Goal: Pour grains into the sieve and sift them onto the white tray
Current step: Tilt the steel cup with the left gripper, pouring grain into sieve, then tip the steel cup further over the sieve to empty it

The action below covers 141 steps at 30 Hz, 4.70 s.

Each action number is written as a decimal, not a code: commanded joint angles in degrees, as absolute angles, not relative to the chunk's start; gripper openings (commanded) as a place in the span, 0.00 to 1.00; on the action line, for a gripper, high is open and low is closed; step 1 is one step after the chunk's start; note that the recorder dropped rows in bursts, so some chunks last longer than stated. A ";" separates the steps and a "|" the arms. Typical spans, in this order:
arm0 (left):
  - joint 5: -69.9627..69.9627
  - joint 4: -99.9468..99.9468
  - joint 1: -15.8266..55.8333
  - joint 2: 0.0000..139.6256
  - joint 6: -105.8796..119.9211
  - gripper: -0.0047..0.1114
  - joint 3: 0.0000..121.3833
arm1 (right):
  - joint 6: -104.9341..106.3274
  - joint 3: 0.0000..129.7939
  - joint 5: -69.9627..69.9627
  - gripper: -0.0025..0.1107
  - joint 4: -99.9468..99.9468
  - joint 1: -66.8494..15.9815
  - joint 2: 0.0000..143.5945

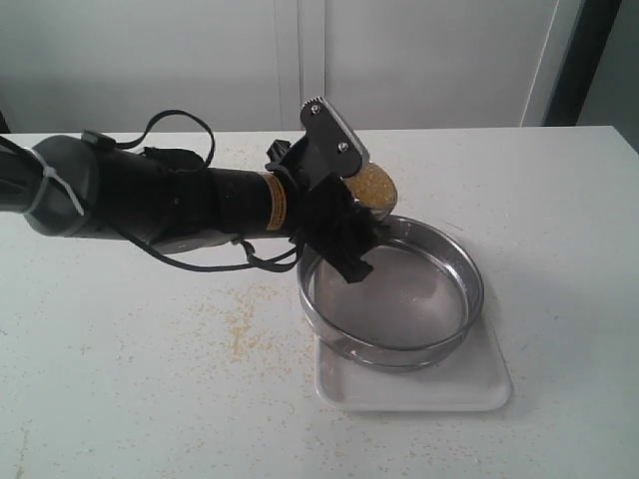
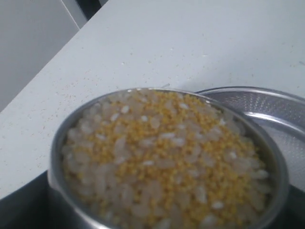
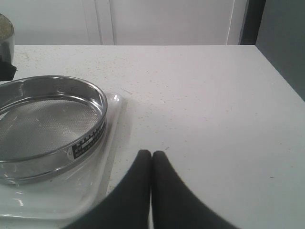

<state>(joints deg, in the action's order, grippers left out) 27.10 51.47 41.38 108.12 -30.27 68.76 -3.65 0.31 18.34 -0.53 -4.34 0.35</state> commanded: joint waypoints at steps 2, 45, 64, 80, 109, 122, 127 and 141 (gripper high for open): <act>26.76 55.32 41.43 107.41 -28.13 0.04 69.39 | -3.76 0.00 17.96 0.02 -0.43 -3.97 0.00; 23.81 57.38 41.43 110.45 -11.94 0.04 73.43 | -3.76 0.00 17.96 0.02 -0.43 -3.97 0.00; 22.76 57.42 41.43 112.38 -5.12 0.04 74.18 | -3.76 0.00 17.96 0.02 -0.43 -3.97 0.00; 20.93 60.45 41.43 113.58 -1.13 0.04 76.82 | -3.76 0.00 17.96 0.02 -0.55 -3.97 0.00; 16.18 63.97 43.56 113.58 4.14 0.04 77.43 | -3.76 0.00 17.96 0.02 -0.40 -3.97 0.00; 15.22 63.97 43.56 113.58 6.38 0.04 77.43 | -3.76 0.00 17.96 0.02 -0.40 -3.97 0.00; 14.22 63.97 43.56 113.58 6.38 0.04 78.94 | -3.76 0.00 17.96 0.02 -0.40 -3.97 0.00; 11.94 64.66 44.09 113.58 11.38 0.04 80.70 | -3.76 0.00 17.96 0.02 -0.40 -3.97 0.00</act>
<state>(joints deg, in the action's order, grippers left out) 12.18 63.88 43.64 114.28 9.97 80.26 -3.65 0.31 18.34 -0.53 -4.34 0.35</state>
